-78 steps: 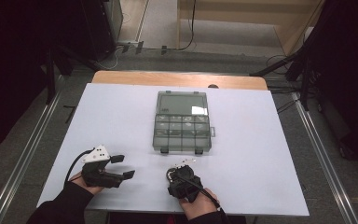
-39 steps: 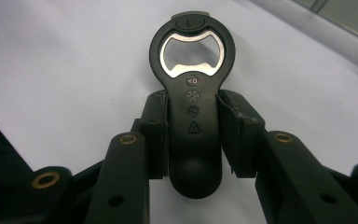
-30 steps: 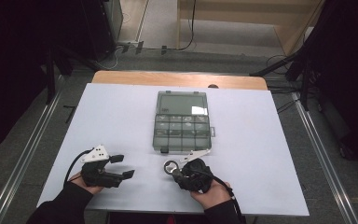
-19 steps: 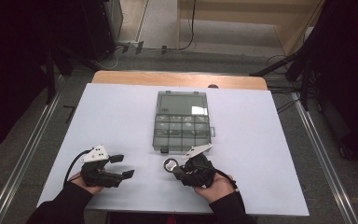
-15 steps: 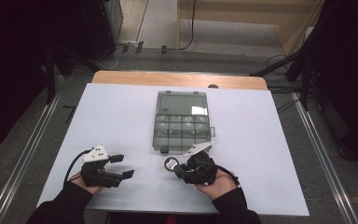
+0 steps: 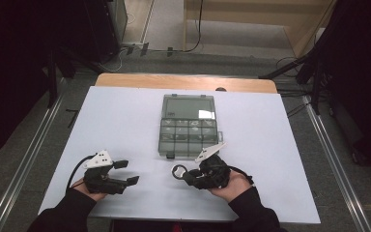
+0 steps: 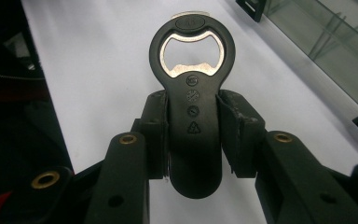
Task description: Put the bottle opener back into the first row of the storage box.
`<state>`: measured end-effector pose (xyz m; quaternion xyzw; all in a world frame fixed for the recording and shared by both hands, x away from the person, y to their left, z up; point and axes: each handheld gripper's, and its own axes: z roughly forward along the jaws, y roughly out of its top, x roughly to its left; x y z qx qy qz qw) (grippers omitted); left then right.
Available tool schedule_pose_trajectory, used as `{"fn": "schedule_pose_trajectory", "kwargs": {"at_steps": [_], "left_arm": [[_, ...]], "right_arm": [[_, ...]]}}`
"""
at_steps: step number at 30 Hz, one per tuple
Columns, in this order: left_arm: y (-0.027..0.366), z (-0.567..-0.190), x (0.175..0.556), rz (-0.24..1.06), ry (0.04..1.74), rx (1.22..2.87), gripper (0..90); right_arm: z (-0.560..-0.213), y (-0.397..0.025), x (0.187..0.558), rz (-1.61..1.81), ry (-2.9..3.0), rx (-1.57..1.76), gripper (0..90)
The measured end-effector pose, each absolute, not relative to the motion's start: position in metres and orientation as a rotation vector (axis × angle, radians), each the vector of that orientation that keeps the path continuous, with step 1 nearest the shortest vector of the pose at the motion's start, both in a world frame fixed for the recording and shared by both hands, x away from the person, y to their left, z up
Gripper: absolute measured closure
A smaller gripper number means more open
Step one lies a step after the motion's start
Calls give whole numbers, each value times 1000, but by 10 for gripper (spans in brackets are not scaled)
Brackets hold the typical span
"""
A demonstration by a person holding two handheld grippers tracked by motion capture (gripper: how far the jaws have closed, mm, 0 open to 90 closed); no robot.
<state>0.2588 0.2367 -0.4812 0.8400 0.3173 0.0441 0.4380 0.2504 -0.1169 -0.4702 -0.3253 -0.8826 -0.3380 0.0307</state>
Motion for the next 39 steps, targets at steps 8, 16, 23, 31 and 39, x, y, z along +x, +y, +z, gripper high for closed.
{"fn": "schedule_pose_trajectory", "kwargs": {"at_steps": [8,16,23,31,39], "left_arm": [[237,-481,259,104,790,2089,239],[237,-482,260,102,789,2090,239],[237,-482,260,102,790,2090,239],[237,-482,259,104,789,2090,239],[236,-482,259,104,790,2091,239]], "right_arm": [[-458,-128,261,-1068,-2714,-913,659],[-451,-140,273,-1058,-2738,-858,659],[-441,-146,283,-1073,-2716,-853,659],[-432,-149,298,-1068,-2713,-874,659],[-425,-151,312,-1058,-2735,-866,659]]}}
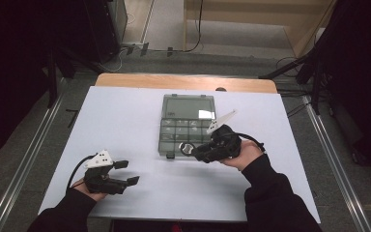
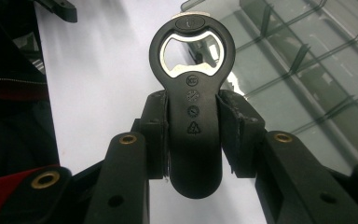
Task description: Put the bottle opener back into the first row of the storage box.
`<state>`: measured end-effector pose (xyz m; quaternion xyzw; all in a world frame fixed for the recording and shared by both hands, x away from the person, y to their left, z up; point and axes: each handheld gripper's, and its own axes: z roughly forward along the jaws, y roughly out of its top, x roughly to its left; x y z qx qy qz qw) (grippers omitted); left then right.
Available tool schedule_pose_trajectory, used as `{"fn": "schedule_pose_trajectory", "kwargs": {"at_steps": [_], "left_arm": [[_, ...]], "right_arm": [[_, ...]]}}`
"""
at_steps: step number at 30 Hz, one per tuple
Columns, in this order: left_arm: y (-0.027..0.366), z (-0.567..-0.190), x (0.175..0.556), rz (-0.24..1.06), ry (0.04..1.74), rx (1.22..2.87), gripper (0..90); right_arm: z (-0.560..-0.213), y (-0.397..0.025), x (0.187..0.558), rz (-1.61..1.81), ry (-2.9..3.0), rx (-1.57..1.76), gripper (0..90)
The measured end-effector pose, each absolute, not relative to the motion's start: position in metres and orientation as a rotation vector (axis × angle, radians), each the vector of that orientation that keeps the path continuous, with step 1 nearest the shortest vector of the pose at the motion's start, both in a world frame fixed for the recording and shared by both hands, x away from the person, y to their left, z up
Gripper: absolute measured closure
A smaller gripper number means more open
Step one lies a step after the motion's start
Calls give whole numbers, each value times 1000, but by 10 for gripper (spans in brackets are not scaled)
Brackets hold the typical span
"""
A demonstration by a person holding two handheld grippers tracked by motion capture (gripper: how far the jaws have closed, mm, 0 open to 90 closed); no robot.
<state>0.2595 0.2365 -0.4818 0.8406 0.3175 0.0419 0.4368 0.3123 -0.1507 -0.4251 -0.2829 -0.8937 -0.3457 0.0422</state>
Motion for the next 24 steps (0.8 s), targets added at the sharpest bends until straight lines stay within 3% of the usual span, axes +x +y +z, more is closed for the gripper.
{"fn": "schedule_pose_trajectory", "kwargs": {"at_steps": [24], "left_arm": [[237,-482,259,100,785,2090,239]], "right_arm": [[-415,-150,375,-1043,-2741,-855,659]]}}
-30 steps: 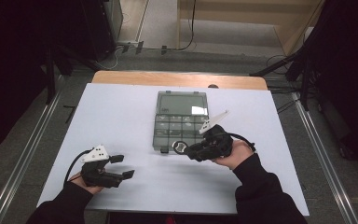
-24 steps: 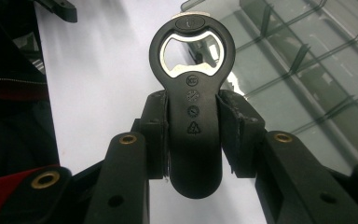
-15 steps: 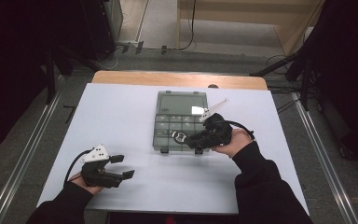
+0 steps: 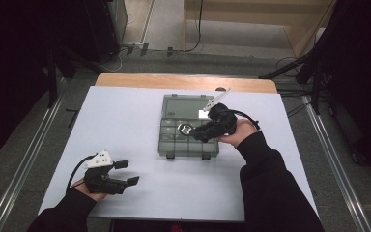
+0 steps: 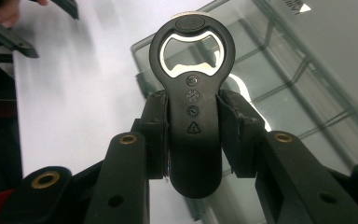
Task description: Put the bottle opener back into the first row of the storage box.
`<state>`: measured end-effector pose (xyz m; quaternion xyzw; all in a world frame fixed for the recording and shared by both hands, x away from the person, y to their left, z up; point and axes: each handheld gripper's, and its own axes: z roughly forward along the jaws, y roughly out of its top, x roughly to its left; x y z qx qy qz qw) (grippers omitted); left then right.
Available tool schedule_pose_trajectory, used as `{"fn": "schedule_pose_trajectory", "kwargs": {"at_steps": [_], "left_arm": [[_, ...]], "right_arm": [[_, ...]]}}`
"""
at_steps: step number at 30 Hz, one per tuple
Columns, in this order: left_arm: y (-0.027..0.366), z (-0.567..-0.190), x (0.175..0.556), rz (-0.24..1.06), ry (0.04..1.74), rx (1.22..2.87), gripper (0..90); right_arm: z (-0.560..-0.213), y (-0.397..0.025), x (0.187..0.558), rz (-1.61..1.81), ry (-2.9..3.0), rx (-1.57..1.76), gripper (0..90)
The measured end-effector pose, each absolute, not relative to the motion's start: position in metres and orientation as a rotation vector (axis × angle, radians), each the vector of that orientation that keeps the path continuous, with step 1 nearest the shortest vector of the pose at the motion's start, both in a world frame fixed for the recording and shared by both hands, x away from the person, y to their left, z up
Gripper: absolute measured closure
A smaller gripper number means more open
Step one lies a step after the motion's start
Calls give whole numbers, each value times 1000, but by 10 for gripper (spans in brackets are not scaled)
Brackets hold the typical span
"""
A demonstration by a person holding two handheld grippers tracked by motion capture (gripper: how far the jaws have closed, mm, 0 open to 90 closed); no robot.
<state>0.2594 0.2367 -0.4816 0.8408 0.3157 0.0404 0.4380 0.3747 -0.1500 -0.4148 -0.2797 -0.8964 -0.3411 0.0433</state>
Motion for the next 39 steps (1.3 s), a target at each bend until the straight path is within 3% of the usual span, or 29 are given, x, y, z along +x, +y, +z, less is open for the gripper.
{"fn": "schedule_pose_trajectory", "kwargs": {"at_steps": [12,24,39], "left_arm": [[237,-481,259,97,786,2087,239],[238,-481,259,93,789,2087,239],[238,-481,259,90,786,2087,239]], "right_arm": [[-412,-147,402,-1032,-2782,-782,659],[-437,-144,431,-995,-2797,-751,658],[-458,-135,441,-957,-2814,-702,658]]}}
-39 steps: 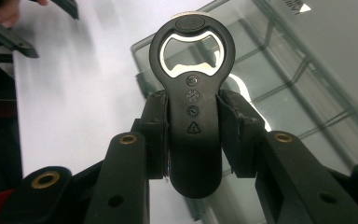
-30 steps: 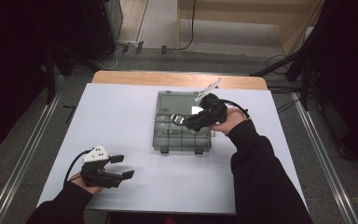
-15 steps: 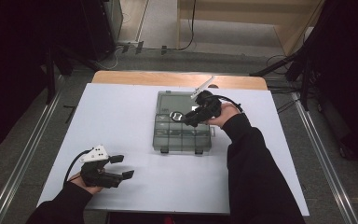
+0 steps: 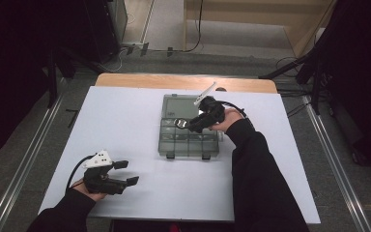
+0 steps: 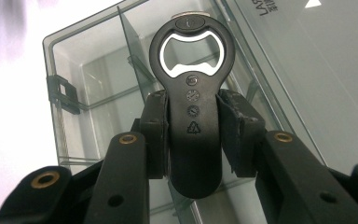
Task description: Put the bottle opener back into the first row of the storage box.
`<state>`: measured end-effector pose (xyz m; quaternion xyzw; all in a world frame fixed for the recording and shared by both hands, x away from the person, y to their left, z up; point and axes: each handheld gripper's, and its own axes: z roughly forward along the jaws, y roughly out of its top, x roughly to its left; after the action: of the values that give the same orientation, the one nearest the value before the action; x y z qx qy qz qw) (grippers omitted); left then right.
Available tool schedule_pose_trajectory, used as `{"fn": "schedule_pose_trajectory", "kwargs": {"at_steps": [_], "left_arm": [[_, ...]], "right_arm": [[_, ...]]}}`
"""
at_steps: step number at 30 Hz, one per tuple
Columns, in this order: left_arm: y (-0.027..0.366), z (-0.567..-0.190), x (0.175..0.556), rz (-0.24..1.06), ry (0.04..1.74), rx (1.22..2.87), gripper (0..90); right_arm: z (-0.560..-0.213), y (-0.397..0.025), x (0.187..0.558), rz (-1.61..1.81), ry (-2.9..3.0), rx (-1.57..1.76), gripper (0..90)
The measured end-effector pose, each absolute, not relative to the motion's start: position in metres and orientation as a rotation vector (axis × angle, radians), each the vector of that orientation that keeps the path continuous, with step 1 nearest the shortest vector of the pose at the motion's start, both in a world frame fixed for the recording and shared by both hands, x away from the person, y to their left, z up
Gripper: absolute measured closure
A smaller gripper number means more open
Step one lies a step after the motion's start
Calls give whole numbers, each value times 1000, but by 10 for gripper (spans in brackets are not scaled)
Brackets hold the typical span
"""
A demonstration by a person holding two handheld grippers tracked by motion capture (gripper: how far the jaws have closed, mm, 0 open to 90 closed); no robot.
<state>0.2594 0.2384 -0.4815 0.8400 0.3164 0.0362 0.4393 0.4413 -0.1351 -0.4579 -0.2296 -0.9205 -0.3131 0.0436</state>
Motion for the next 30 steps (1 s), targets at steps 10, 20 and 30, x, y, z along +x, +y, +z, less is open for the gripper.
{"fn": "schedule_pose_trajectory", "kwargs": {"at_steps": [10,20,30], "left_arm": [[238,-481,259,90,786,2088,239],[238,-481,259,91,786,2088,239],[238,-482,259,94,788,2088,239]], "right_arm": [[-465,-130,442,-922,-2822,-684,657],[-467,-130,443,-946,-2830,-688,567],[-455,-136,431,-1061,-2829,-787,320]]}}
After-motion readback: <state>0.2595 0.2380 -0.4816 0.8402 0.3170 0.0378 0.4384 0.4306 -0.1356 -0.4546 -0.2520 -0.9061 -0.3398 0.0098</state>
